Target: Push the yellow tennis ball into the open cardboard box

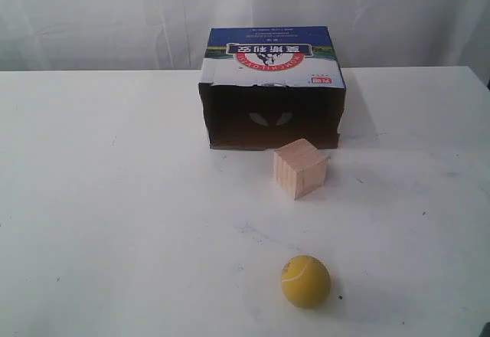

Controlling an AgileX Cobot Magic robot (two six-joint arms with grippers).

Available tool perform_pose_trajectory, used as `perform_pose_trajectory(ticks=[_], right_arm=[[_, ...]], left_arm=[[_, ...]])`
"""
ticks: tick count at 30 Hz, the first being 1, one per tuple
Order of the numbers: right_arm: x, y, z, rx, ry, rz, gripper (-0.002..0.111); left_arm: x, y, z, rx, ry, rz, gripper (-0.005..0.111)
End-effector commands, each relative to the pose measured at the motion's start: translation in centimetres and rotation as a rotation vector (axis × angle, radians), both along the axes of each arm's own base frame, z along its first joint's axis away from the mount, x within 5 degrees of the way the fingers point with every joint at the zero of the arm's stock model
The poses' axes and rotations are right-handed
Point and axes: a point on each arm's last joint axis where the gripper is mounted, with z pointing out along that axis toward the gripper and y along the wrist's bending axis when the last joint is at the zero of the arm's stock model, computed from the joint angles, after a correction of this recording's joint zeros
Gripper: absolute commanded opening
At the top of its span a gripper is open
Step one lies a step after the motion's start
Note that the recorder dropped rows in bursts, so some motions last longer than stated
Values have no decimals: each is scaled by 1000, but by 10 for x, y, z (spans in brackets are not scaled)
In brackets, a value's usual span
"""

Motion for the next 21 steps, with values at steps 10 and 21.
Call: perform_pose_trajectory(ticks=[10,21], right_arm=[[0,-1,-2,-1,7,-7,0],[1,0,8,28,-103,-2,0]], left_arm=[[-1,0,-3,9,15,-5,0],[-1,0,-3,9,15,-5,0]])
